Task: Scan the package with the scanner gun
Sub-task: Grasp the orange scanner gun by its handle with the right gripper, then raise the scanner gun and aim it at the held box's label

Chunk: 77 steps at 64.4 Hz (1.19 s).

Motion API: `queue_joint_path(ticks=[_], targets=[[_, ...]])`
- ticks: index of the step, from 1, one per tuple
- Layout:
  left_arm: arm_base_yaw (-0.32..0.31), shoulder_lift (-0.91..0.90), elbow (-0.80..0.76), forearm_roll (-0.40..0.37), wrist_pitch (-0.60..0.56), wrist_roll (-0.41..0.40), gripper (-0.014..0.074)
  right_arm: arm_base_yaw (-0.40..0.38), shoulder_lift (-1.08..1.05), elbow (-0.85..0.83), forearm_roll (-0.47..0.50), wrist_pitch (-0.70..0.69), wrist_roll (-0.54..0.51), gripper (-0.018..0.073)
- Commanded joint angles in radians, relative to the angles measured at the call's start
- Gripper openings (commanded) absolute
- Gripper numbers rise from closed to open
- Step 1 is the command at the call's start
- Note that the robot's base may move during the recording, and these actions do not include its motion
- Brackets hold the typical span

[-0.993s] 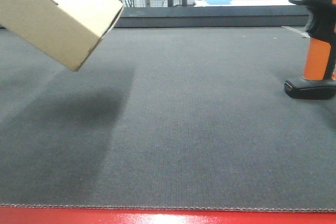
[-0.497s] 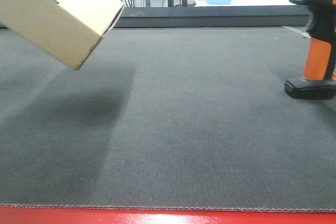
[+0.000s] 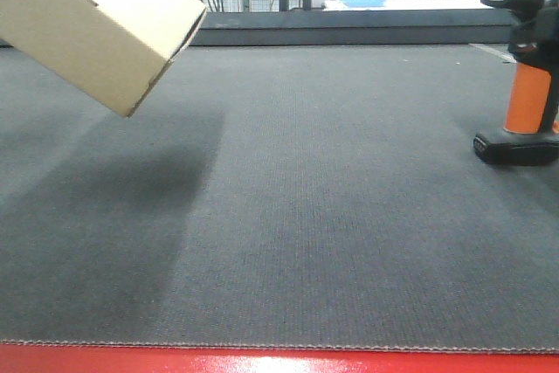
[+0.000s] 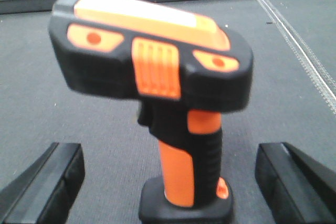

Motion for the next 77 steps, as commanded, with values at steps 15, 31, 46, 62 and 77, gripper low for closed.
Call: queue_joint_path(ticks=[15,31,46,62,77], targets=[[0.003,-0.011,-0.001,-0.033,0.001,0.011,-0.0111,0.001,0.103,-0.054,0.016,-0.06,0.024,0.0568],[0.003,-0.011,-0.001,-0.027,0.001,0.011,-0.0111,0.001,0.15,-0.098,0.019,-0.086,0.024,0.0568],[0.003,-0.011,-0.001,-0.022,0.001,0.011,-0.0111,0.001,0.172,-0.106,0.06,-0.137,0.024,0.0568],[0.003,-0.011,-0.001,-0.011,0.001,0.011,-0.0111,0.001,0.204,-0.106,0.06,-0.182,0.027,0.0568],[0.003,-0.011,-0.001,-0.009,0.001,0.011,-0.0111,0.001,0.225,-0.107,0.06,-0.231,0.061,0.0568]])
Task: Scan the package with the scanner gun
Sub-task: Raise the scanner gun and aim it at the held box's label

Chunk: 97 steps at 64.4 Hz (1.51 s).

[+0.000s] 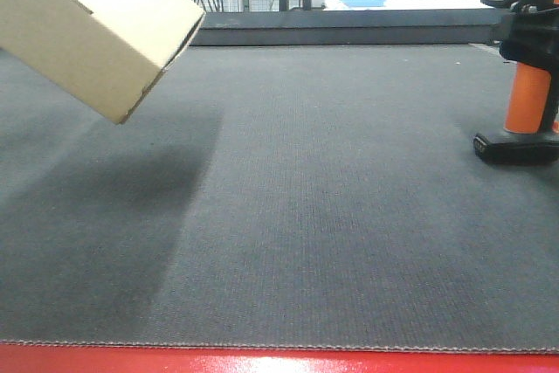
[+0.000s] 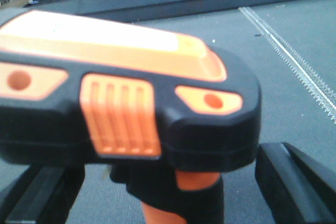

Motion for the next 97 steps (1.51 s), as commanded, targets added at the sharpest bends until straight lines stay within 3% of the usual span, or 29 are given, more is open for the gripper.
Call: queue_joint_path(ticks=[1,55,61,67,72,81,97], targets=[[0.003,-0.011,-0.001,-0.028,0.001,0.005,-0.0111,0.0,0.004,-0.007,0.006,-0.044,0.025,0.0568],[0.003,-0.011,-0.001,-0.026,0.001,0.005,-0.0111,0.0,0.034,-0.074,0.006,-0.009,0.03,0.0559],[0.003,-0.011,-0.001,-0.026,0.001,0.005,-0.0111,0.0,0.034,-0.074,0.006,0.001,0.03,0.048],[0.003,-0.011,-0.001,-0.026,0.001,0.005,-0.0111,0.0,0.034,-0.074,0.006,0.032,0.03,0.0324],[0.003,-0.011,-0.001,-0.026,0.001,0.005,-0.0111,0.0,0.034,-0.074,0.006,0.06,0.03,0.0107],[0.003,-0.011,-0.001,-0.026,0.001,0.005,-0.0111,0.0,0.034,-0.074,0.006,0.082,0.03,-0.0171],[0.003,-0.011,-0.001,-0.028,0.001,0.005,-0.0111,0.0,0.018,-0.074,0.007,0.073,0.024,-0.0154]])
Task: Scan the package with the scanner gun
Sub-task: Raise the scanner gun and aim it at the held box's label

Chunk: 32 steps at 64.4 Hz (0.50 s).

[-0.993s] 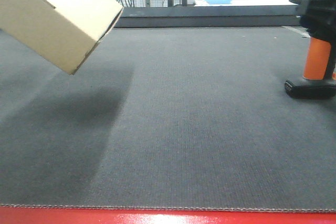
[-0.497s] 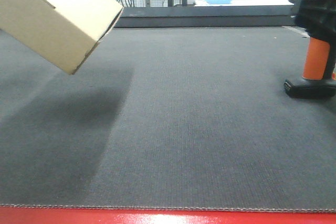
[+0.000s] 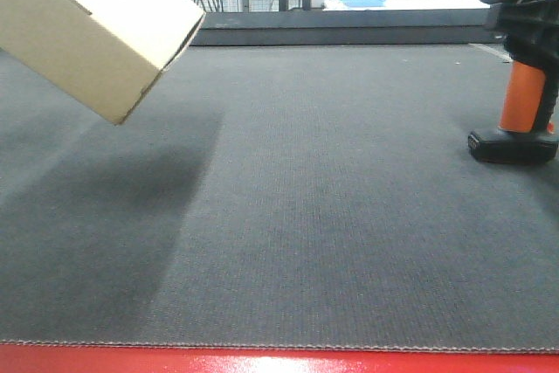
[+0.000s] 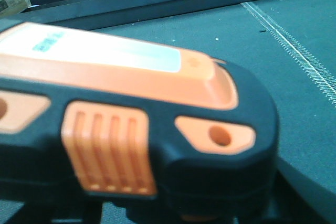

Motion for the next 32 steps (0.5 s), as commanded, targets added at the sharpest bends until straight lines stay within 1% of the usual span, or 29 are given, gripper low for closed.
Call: queue_joint_path(ticks=[1,10,15,25,32], targets=[[0.003,-0.011,-0.001,-0.03,0.003,0.003,-0.0111,0.0,-0.018,-0.002,0.002,0.009,-0.014,-0.0154],[0.003,-0.011,-0.001,-0.03,0.003,0.003,-0.0111,0.0,-0.085,-0.004,-0.005,0.033,-0.086,-0.0154],[0.003,-0.011,-0.001,-0.028,0.003,0.003,-0.0111,0.0,-0.135,-0.019,-0.005,0.085,-0.145,-0.0154],[0.003,-0.011,-0.001,-0.028,0.003,0.003,-0.0111,0.0,-0.23,-0.106,-0.018,0.321,-0.277,-0.0154],[0.003,-0.011,-0.001,-0.028,0.003,0.003,-0.0111,0.0,-0.257,-0.191,-0.064,0.455,-0.312,-0.0154]])
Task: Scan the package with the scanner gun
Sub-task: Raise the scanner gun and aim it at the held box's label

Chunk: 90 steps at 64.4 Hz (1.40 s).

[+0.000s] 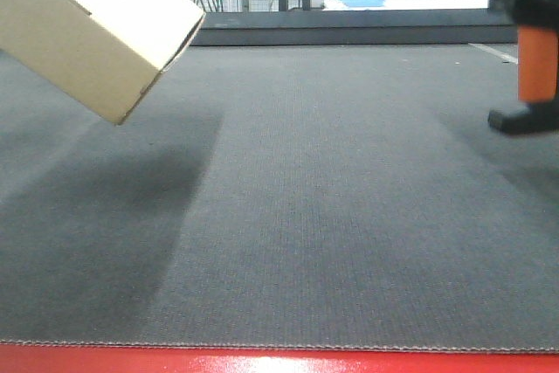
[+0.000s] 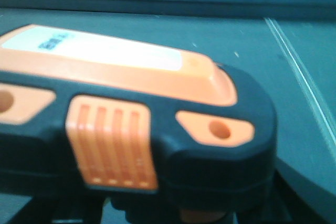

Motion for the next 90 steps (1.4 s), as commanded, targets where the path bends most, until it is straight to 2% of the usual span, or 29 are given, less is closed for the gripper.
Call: queue_joint_path(ticks=[1,11,16,28,37,53,62,67,90], targets=[[0.003,-0.011,-0.001,-0.028,0.003,0.003,-0.0111,0.0,-0.04,-0.085,-0.057,0.082,-0.053,-0.0154],[0.003,-0.011,-0.001,-0.028,0.003,0.003,-0.0111,0.0,-0.045,-0.205,-0.171,0.239,-0.055,-0.0154],[0.003,-0.011,-0.001,-0.025,0.003,0.003,-0.0111,0.0,-0.045,-0.244,-0.226,0.261,-0.055,-0.0154],[0.003,-0.011,-0.001,-0.016,0.003,0.003,-0.0111,0.0,-0.045,-0.292,-0.399,0.243,-0.055,-0.0154],[0.003,-0.011,-0.001,-0.016,0.003,0.003,-0.0111,0.0,-0.045,-0.292,-0.486,0.147,-0.055,-0.0154],[0.003,-0.011,-0.001,-0.002,0.003,0.003,-0.0111,0.0,-0.045,-0.292,-0.491,0.087,-0.084,-0.0154],[-0.025,-0.011,-0.001,0.054,0.003,-0.01,-0.0111,0.0,-0.045,-0.292,-0.491,0.059,-0.084,-0.0154],[-0.051,-0.011,-0.001,0.058,0.003,-0.017,-0.0111,0.0,-0.043,-0.292,-0.491,0.042,-0.084,-0.0154],[-0.129,-0.011,-0.001,-0.074,0.003,-0.033,-0.0111,0.0,0.019,-0.324,-0.491,0.037,-0.085,-0.0154]])
